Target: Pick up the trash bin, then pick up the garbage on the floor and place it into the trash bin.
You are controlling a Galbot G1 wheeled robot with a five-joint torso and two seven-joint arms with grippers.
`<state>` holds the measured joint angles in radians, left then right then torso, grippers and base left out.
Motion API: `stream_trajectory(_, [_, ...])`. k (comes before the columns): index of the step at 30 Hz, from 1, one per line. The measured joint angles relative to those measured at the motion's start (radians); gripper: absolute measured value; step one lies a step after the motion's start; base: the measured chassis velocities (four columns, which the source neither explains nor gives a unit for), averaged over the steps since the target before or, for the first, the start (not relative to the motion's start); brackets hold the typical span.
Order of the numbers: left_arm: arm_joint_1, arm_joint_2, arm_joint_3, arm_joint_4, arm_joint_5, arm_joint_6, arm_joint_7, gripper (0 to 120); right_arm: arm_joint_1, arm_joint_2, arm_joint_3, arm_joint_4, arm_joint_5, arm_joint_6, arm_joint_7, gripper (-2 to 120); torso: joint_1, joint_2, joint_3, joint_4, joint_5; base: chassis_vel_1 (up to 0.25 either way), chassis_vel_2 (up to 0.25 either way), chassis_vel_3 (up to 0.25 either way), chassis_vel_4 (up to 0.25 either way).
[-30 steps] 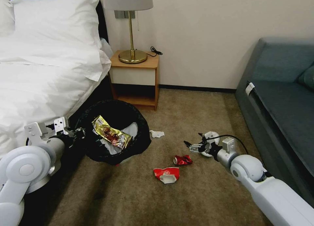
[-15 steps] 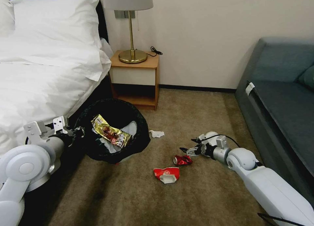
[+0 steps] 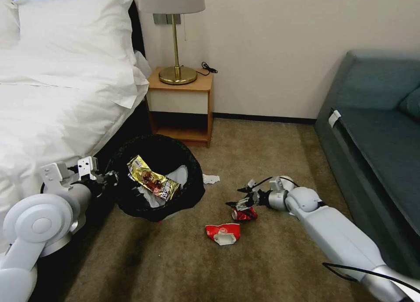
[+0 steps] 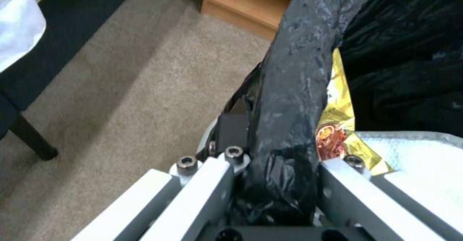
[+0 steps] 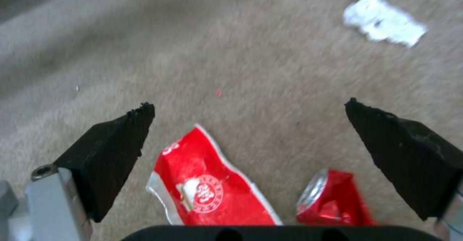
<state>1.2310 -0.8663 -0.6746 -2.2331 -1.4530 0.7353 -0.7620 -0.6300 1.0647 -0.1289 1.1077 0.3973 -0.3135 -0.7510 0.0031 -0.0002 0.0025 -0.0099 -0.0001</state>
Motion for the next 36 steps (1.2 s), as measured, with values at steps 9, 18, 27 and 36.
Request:
stream_trajectory(9, [0.012,0.016,0.02,-0.021,-0.002,0.0,-0.005,3,0.005,0.039,-0.031,-0.07,-0.048,0.002,-0.042,100,0.0,0.0,0.0,0.0,0.0001,0.0,0.0,0.0,0.0])
stream_trajectory(18, [-0.001,0.04,0.058,-0.032,-0.027,0.0,-0.018,3,0.002,0.056,-0.043,-0.096,-0.142,0.003,-0.088,100,0.0,0.0,0.0,-0.0001,0.0,0.0,0.0,0.0,0.0])
stream_trajectory(27, [-0.006,0.057,0.082,-0.036,-0.043,0.0,-0.031,3,-0.019,0.086,-0.047,-0.115,-0.223,0.019,-0.112,100,0.0,0.0,0.0,-0.0002,0.0,0.0,0.0,0.0,0.0])
stream_trajectory(36, [-0.016,0.065,0.085,-0.04,-0.064,0.0,-0.043,3,-0.017,0.134,-0.052,-0.158,-0.253,0.028,-0.11,100,0.0,0.0,0.0,0.0,0.0001,0.0,0.0,0.0,0.0])
